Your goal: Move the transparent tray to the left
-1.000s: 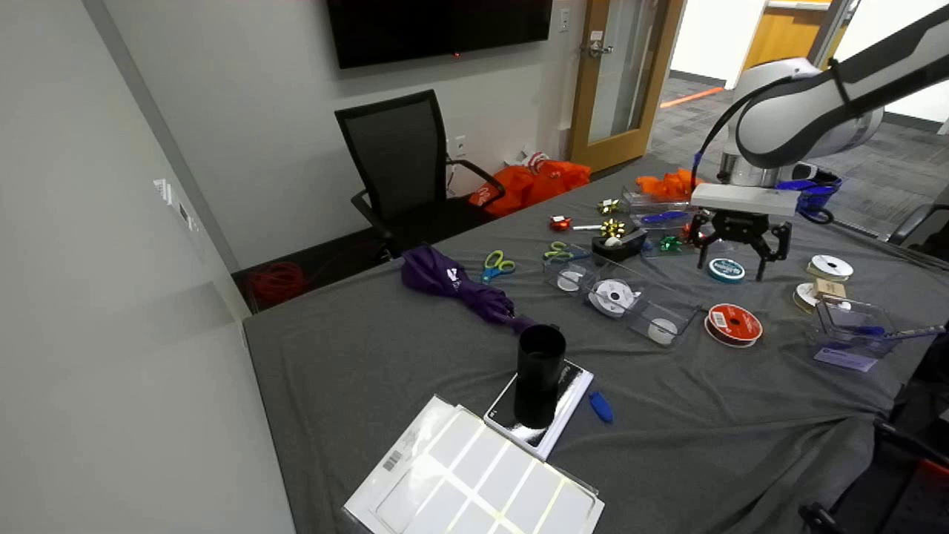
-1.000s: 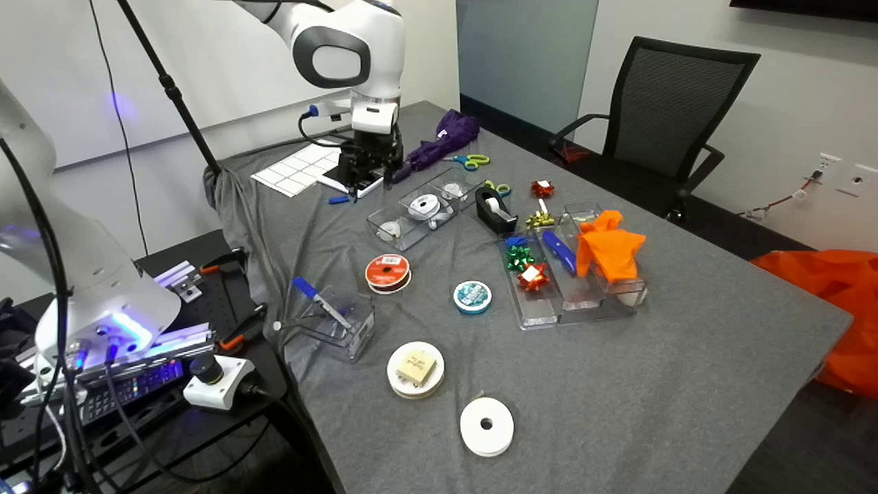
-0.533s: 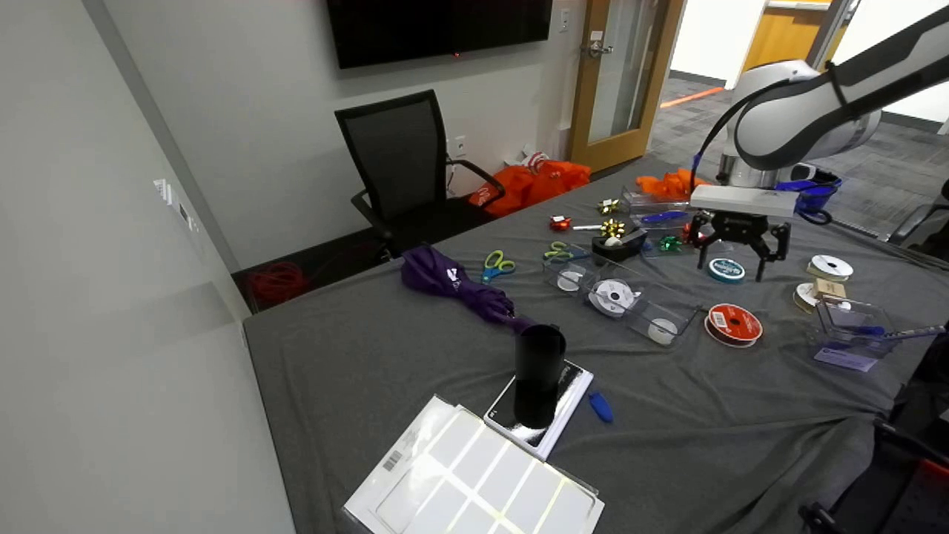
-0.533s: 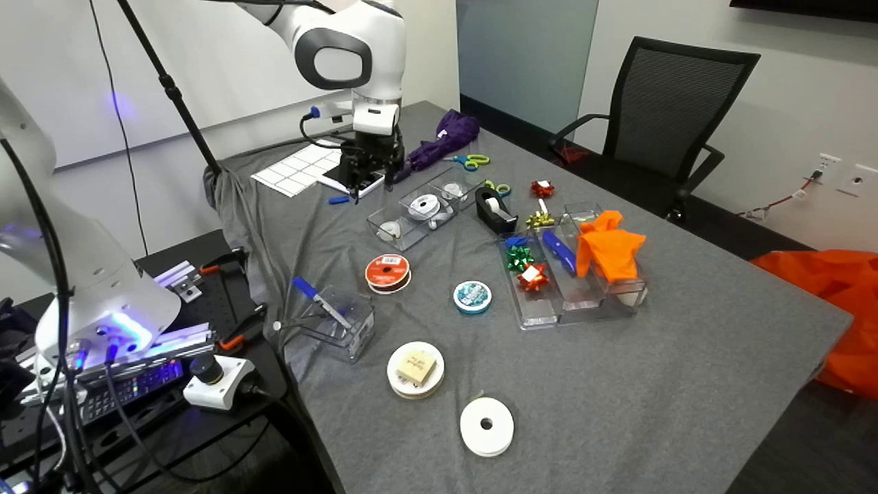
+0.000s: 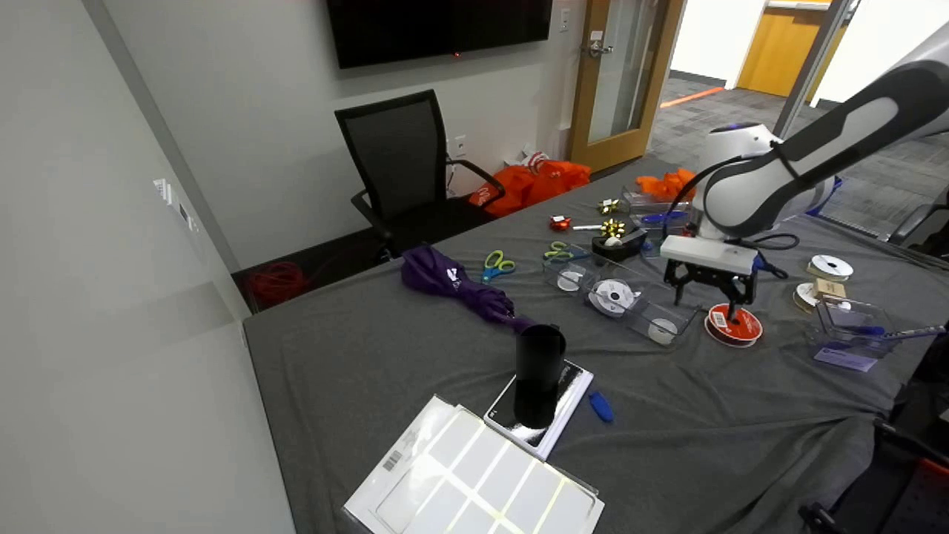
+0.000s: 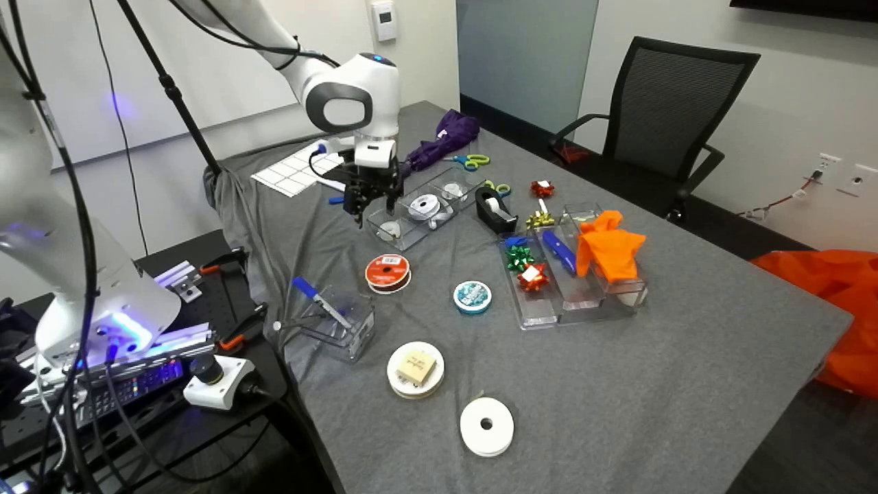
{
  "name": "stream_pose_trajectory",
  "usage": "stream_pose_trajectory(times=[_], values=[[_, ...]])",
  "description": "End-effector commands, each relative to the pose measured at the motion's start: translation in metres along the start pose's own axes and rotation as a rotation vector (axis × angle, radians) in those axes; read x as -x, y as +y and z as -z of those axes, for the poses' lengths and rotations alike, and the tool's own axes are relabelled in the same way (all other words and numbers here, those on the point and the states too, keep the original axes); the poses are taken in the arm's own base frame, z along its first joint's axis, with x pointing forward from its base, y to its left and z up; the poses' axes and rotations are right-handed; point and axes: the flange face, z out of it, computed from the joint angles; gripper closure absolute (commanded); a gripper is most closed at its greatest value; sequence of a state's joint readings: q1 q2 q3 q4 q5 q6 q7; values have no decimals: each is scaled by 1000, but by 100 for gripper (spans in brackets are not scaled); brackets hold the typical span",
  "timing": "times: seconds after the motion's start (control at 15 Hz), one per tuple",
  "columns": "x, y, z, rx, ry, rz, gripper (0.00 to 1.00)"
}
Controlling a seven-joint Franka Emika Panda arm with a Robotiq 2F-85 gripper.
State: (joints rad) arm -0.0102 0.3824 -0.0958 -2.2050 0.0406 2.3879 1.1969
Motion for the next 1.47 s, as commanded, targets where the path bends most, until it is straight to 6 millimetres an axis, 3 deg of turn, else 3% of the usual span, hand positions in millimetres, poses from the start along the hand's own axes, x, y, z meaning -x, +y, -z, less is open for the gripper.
stream_pose_trajectory(times=[0.0, 0.07, 0.13, 0.27, 0.47, 0.93, 1.2, 1.4], values=[[8, -6, -29, -14, 25, -33, 0], [9, -8, -34, -20, 31, -43, 3], [8, -9, -38, -23, 38, -50, 26], [7, -10, -42, -35, 45, -69, 30], [3, -10, -43, -57, 46, -86, 54], [-1, -9, -28, -126, 29, -95, 99], [10, -6, -31, -159, 29, -63, 98], [32, 1, -38, -183, 41, -33, 99]])
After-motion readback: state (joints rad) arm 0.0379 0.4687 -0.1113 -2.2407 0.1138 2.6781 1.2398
